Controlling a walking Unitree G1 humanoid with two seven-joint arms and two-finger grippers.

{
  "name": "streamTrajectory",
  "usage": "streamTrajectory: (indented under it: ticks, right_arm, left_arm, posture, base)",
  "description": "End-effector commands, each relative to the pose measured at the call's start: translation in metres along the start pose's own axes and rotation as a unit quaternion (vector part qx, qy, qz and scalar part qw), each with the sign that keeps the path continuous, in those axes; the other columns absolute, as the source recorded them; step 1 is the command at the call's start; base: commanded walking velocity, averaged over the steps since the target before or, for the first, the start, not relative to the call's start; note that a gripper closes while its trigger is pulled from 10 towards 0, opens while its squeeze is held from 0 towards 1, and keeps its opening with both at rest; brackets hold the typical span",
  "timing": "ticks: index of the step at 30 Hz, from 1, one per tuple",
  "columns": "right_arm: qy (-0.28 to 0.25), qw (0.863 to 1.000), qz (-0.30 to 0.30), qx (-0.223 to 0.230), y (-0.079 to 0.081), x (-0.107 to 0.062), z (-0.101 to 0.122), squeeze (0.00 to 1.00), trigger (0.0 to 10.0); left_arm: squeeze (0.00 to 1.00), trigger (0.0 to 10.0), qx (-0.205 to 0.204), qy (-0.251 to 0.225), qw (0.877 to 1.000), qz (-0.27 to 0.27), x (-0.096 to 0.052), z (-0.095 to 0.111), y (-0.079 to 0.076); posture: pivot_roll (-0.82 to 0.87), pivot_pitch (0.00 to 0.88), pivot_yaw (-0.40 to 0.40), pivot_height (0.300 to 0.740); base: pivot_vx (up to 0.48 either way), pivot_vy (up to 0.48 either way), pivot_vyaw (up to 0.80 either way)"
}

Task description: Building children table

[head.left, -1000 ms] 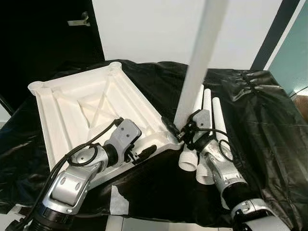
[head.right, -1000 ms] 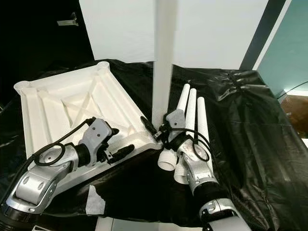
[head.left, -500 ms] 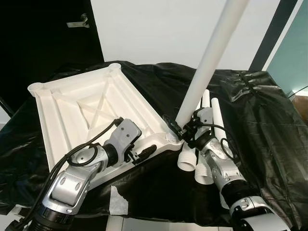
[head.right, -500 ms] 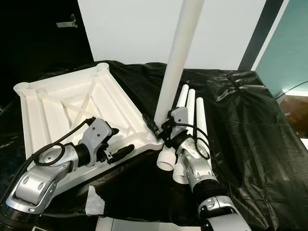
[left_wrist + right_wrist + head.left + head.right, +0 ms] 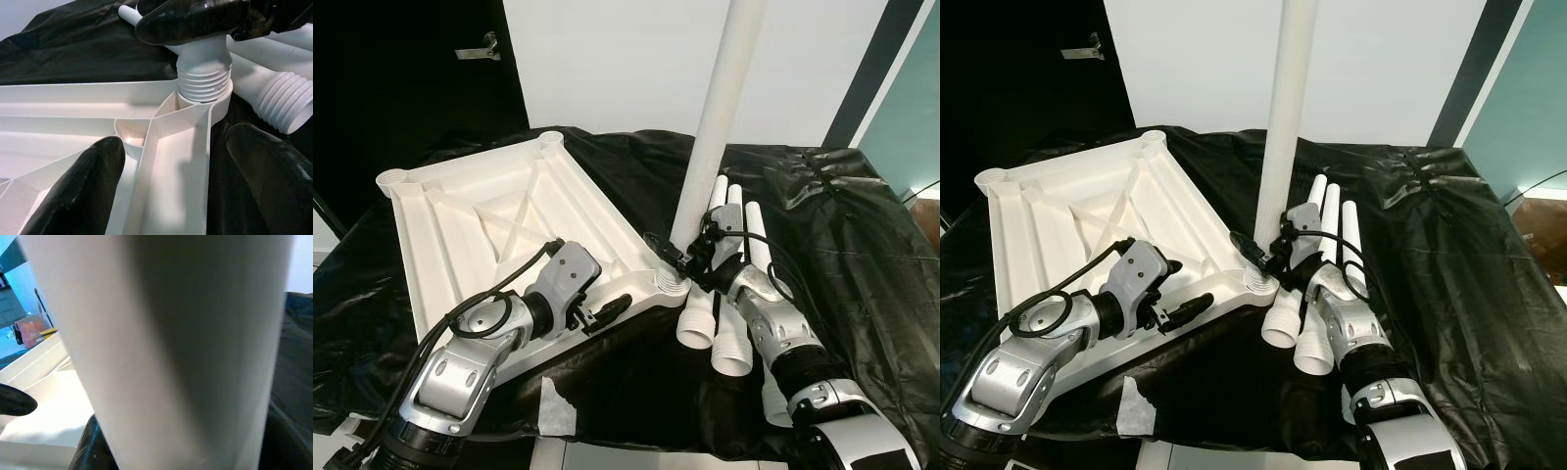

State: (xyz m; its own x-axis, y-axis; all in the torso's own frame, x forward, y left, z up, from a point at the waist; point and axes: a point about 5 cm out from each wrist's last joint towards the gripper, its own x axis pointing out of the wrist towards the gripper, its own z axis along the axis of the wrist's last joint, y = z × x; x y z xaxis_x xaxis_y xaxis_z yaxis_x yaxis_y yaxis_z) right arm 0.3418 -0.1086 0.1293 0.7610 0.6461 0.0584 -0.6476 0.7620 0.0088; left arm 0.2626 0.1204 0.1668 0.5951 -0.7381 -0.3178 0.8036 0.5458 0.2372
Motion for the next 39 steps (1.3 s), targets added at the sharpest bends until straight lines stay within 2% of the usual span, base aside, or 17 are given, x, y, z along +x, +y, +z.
streamTrajectory:
  ticks: [1, 3, 4, 6, 7, 9, 12, 13, 14, 16, 20, 22, 24, 27, 35, 37, 39]
  right_arm:
    - [0.085, 0.995, -0.025, 0.043, -0.001, -0.020, -0.041, 0.00, 10.0]
    - [0.073, 0.995, -0.039, 0.053, -0.003, -0.021, -0.039, 0.00, 10.0]
    - [0.053, 0.993, -0.060, 0.086, -0.006, -0.022, -0.037, 0.00, 10.0]
    - [0.053, 0.993, -0.060, 0.086, -0.006, -0.022, -0.037, 0.00, 10.0]
    - [0.033, 0.986, -0.092, 0.138, -0.013, -0.023, -0.035, 0.00, 10.0]
    - [0.018, 0.971, -0.121, 0.203, -0.019, -0.026, -0.036, 0.00, 10.0]
    - [0.015, 0.966, -0.126, 0.227, -0.022, -0.028, -0.036, 0.00, 10.0]
    - [0.026, 0.973, -0.121, 0.193, -0.021, -0.028, -0.036, 0.00, 10.0]
    - [0.026, 0.973, -0.121, 0.193, -0.021, -0.028, -0.036, 0.00, 10.0]
    - [0.043, 0.983, -0.108, 0.139, -0.018, -0.028, -0.037, 0.00, 10.0]
    - [0.056, 0.989, -0.093, 0.103, -0.014, -0.027, -0.038, 0.00, 10.0]
    - [0.078, 0.994, -0.062, 0.040, -0.006, -0.026, -0.041, 0.00, 10.0]
    - [0.099, 0.994, -0.040, -0.001, 0.000, -0.027, -0.046, 0.00, 10.0]
    - [0.117, 0.992, -0.021, -0.033, 0.005, -0.029, -0.051, 0.00, 10.0]
    - [0.127, 0.991, -0.013, -0.032, 0.008, -0.033, -0.058, 0.00, 10.0]
    - [0.132, 0.988, 0.005, -0.081, 0.010, -0.037, -0.061, 0.00, 10.0]
    - [0.136, 0.985, 0.015, -0.102, 0.012, -0.039, -0.063, 0.00, 10.0]
  left_arm:
    - [0.00, 10.0, 0.000, -0.003, 1.000, 0.014, -0.001, 0.004, 0.003]
    - [0.00, 10.0, 0.000, -0.004, 1.000, 0.014, -0.001, 0.004, 0.003]
    - [0.00, 10.0, 0.000, -0.005, 1.000, 0.014, 0.000, 0.005, 0.003]
    - [0.00, 10.0, 0.000, -0.005, 1.000, 0.014, 0.000, 0.005, 0.003]
    - [0.00, 10.0, 0.000, -0.005, 1.000, 0.014, 0.000, 0.005, 0.003]
    - [0.00, 10.0, 0.000, -0.005, 1.000, 0.013, 0.000, 0.005, 0.003]
    - [0.00, 10.0, 0.000, -0.005, 1.000, 0.012, 0.000, 0.005, 0.003]
    - [0.00, 10.0, 0.000, -0.005, 1.000, 0.011, 0.001, 0.005, 0.003]
    - [0.00, 10.0, 0.000, -0.005, 1.000, 0.011, 0.001, 0.005, 0.003]
    - [0.00, 10.0, 0.000, -0.006, 1.000, 0.010, 0.001, 0.005, 0.003]
    - [0.00, 10.0, 0.000, -0.006, 1.000, 0.010, 0.001, 0.005, 0.003]
    - [0.00, 10.0, -0.001, -0.006, 1.000, 0.011, 0.001, 0.005, 0.003]
    - [0.00, 10.0, -0.002, -0.006, 1.000, 0.012, 0.000, 0.005, 0.003]
    - [0.00, 10.0, -0.003, -0.007, 1.000, 0.013, 0.000, 0.005, 0.004]
    - [0.00, 10.0, -0.004, -0.006, 1.000, 0.014, -0.001, 0.005, 0.004]
    - [0.00, 10.0, -0.004, -0.006, 1.000, 0.013, -0.001, 0.005, 0.004]
    - [0.00, 10.0, -0.004, -0.007, 1.000, 0.013, -0.001, 0.005, 0.004]
  posture:
    - [0.04, 0.000, -0.026, 0.740]
    - [0.04, 0.000, -0.027, 0.740]
    - [0.04, 0.000, -0.025, 0.740]
    - [0.04, 0.000, -0.025, 0.740]
    - [0.04, 0.000, -0.024, 0.740]
    - [0.04, 0.000, -0.020, 0.740]
    - [0.04, 0.000, -0.019, 0.740]
    - [0.03, 0.002, -0.017, 0.740]
    - [0.03, 0.002, -0.017, 0.740]
    - [0.03, 0.003, -0.019, 0.740]
    - [0.03, 0.003, -0.018, 0.740]
    - [0.04, 0.004, -0.019, 0.740]
    - [0.04, 0.005, -0.021, 0.740]
    - [0.04, 0.005, -0.022, 0.740]
    - [0.04, 0.006, -0.021, 0.740]
    - [0.04, 0.005, -0.018, 0.740]
    - [0.04, 0.004, -0.017, 0.740]
  base:
    - [0.000, 0.000, 0.00]
    - [0.000, 0.000, 0.00]
    - [0.000, 0.000, 0.00]
    - [0.000, 0.000, 0.00]
    - [0.000, 0.000, 0.00]
    - [0.000, 0.000, 0.00]
    - [0.000, 0.000, 0.00]
    - [0.000, 0.000, 0.00]
    - [0.000, 0.000, 0.00]
    - [0.000, 0.000, 0.00]
    - [0.000, 0.000, 0.00]
    - [0.000, 0.000, 0.00]
    - [0.000, 0.000, 0.00]
    - [0.000, 0.000, 0.00]
    - [0.000, 0.000, 0.00]
    - [0.000, 0.000, 0.00]
    - [0.000, 0.000, 0.00]
